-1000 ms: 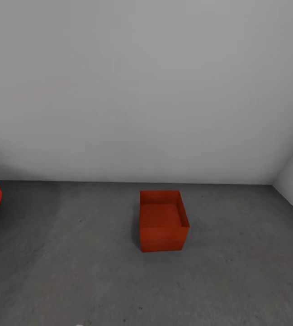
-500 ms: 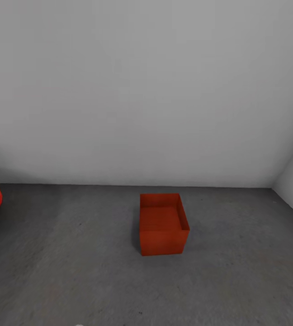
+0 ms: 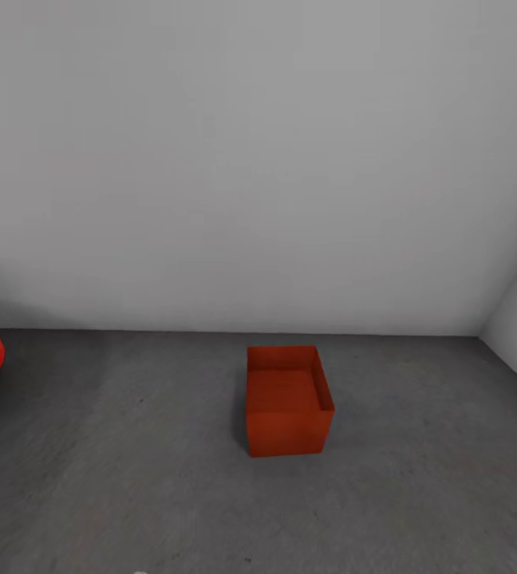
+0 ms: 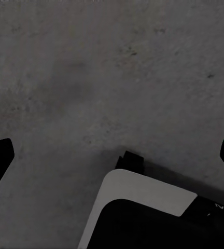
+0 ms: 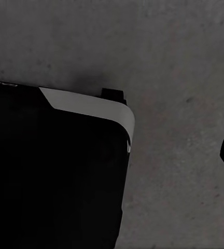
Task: Move the two storage containers from the living room to the garage. In the garage, place one container on the floor and stack the other container on top of it (either order is fine).
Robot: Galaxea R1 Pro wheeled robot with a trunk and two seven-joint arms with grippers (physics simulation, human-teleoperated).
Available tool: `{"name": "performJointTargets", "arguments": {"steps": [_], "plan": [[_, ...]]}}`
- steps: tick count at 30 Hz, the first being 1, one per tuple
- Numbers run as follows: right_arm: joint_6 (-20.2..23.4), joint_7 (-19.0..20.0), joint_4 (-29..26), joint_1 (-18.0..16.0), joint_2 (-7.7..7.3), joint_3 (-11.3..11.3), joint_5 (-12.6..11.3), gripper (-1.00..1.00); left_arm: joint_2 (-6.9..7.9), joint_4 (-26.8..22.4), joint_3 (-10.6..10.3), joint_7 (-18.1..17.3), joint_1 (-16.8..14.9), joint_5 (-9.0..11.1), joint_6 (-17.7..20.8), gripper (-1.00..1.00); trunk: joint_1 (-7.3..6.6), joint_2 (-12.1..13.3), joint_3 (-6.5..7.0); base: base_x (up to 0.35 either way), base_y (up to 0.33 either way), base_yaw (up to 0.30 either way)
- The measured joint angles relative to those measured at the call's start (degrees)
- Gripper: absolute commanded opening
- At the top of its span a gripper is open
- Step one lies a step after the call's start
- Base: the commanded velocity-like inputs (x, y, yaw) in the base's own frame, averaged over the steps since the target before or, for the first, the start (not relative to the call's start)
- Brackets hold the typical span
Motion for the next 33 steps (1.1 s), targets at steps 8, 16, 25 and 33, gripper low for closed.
{"name": "performJointTargets", "arguments": {"steps": [8,16,25,33], "plan": [[0.0,0.0,0.0,0.0,-0.02,0.0,0.0,1.00,0.00,0.0,0.0,0.0,0.0,0.0,0.0,1.00,0.00,0.0,0.75,0.000,0.000,0.000],[0.1,0.0,0.0,0.0,-0.01,0.0,0.0,1.00,0.00,0.0,0.0,0.0,0.0,0.0,0.0,1.00,0.00,0.0,1.49,0.000,0.000,0.000],[0.1,0.0,0.0,0.0,0.00,0.0,0.0,1.00,0.00,0.0,0.0,0.0,0.0,0.0,0.0,1.00,0.00,0.0,2.33,0.000,0.000,0.000],[0.0,0.0,0.0,0.0,0.00,0.0,0.0,1.00,0.00,0.0,0.0,0.0,0.0,0.0,0.0,1.00,0.00,0.0,3.08,0.000,0.000,0.000]]}}
